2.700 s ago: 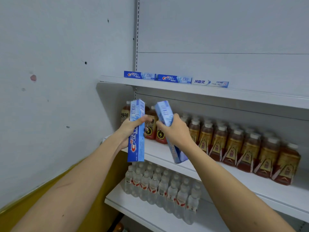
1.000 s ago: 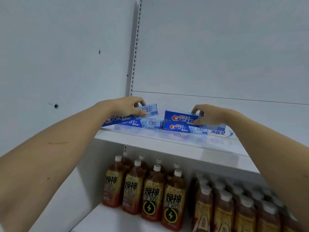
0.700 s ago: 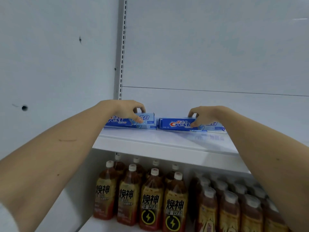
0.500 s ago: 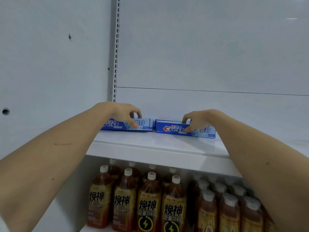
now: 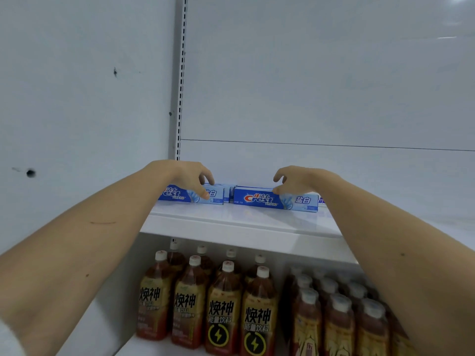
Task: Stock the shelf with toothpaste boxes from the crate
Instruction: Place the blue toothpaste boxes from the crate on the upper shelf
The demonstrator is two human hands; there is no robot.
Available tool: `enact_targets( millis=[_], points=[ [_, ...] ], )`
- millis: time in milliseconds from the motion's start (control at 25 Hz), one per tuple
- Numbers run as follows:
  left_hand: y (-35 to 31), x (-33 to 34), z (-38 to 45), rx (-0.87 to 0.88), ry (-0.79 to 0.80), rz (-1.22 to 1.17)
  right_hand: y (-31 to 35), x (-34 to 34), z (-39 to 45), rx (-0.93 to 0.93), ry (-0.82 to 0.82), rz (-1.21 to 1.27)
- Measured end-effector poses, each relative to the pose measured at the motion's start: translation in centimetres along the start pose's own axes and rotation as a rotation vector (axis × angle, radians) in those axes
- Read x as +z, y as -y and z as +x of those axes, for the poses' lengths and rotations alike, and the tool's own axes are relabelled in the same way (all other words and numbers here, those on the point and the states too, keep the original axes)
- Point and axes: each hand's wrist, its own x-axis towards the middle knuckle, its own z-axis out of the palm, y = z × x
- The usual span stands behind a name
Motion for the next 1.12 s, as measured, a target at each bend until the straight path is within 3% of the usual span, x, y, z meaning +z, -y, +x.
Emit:
enact_targets(
  millis=[160,320,560,720,1120],
  points=[
    [-3.3,-0.2,-4.0,-0.051,-0.034,-0.041,-0.3,-1.0,-3.9,-0.088,-0.099,0.134],
    [-8.4,-0.2,-9.4,-0.08,-0.102,-0.116,-1.1,-1.6,-9.2,-0.154,-0.173,0.433],
    [-16.6,2.6,-16.6,-0.14,-0.304,-0.598,-2.8,-1.5,-19.0,-0.161,-0.215,1.114],
    [-20.9,5.1,-19.3,-0.182,-0.517,-0.817,-3.0,-0.6,-23.2,-0.098,-0.171,1.399],
    [-23.7,19.5,-24.6,-0.172,-0.624,-1.399,0.7,12.0,-32.4,-0.02,-0.124,1.612]
  ],
)
